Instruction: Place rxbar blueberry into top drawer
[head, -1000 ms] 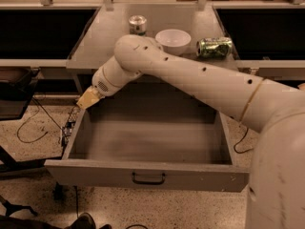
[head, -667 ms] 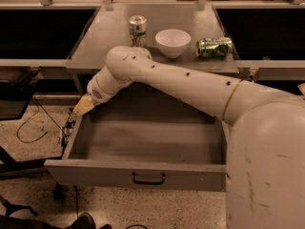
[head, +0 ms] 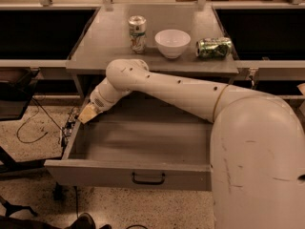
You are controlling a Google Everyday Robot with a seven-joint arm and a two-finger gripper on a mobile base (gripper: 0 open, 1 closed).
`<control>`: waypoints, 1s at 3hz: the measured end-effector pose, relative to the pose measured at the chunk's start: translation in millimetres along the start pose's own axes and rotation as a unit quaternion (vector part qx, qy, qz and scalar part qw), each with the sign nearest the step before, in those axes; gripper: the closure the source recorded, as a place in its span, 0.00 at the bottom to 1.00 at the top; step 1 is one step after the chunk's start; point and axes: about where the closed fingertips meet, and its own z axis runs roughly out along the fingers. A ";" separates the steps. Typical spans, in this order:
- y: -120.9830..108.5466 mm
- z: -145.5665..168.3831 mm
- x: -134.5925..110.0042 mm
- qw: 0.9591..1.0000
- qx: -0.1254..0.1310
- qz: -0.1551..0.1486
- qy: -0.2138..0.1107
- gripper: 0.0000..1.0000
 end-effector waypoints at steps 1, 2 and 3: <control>-10.5 4.4 20.5 1.000 0.013 0.018 0.006 1.00; -20.3 7.2 41.2 0.999 0.026 0.037 0.015 1.00; -26.2 12.3 59.8 0.998 0.032 0.053 0.026 1.00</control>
Offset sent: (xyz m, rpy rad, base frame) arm 0.0131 -0.0527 -0.0510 -0.0551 0.0339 -0.1449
